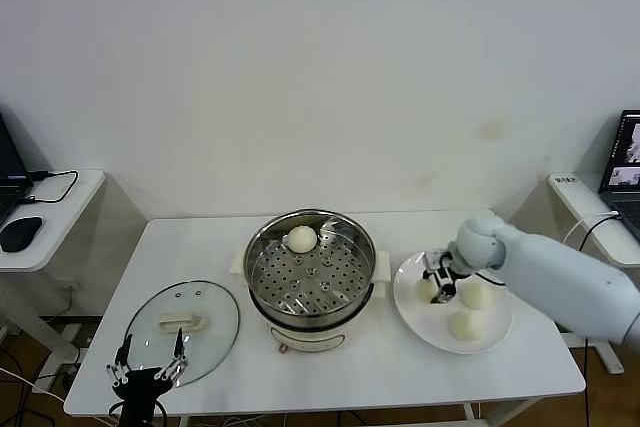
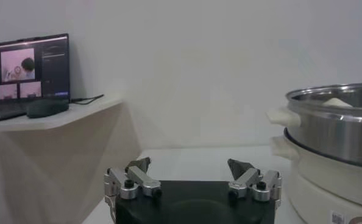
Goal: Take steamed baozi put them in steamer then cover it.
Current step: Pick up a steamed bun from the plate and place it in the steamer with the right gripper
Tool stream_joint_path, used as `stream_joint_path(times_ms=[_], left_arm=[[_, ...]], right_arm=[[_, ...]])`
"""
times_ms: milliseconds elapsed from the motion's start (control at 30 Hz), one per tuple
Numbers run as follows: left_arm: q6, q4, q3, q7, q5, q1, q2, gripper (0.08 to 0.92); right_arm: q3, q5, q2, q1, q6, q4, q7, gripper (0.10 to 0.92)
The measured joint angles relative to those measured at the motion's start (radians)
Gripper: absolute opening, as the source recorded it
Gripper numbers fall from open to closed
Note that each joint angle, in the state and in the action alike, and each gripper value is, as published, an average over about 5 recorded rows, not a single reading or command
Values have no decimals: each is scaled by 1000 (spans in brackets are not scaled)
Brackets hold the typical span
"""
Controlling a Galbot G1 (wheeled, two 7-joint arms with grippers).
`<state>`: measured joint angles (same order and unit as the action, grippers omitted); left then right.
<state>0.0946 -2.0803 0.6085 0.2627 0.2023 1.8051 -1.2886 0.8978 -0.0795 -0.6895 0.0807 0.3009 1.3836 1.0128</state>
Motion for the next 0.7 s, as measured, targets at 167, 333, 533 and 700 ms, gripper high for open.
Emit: stream_joint_path(times_ms=[167,333,533,700], left_arm=[[-1,-3,-5,0,0,-4,7,823],[-4,1,-7,-1,3,-13,12,823],[-5,0,-5,-1,9,-17,17,823],[-5,6,3,-1,17,-22,16,823]], right_arm=[[38,68,21,103,20,42,2,580],[99,143,6,235,53,76,-7,585],[174,244,-68,385,102,86,-27,591],[221,323,-163,456,148,80,-49,594]])
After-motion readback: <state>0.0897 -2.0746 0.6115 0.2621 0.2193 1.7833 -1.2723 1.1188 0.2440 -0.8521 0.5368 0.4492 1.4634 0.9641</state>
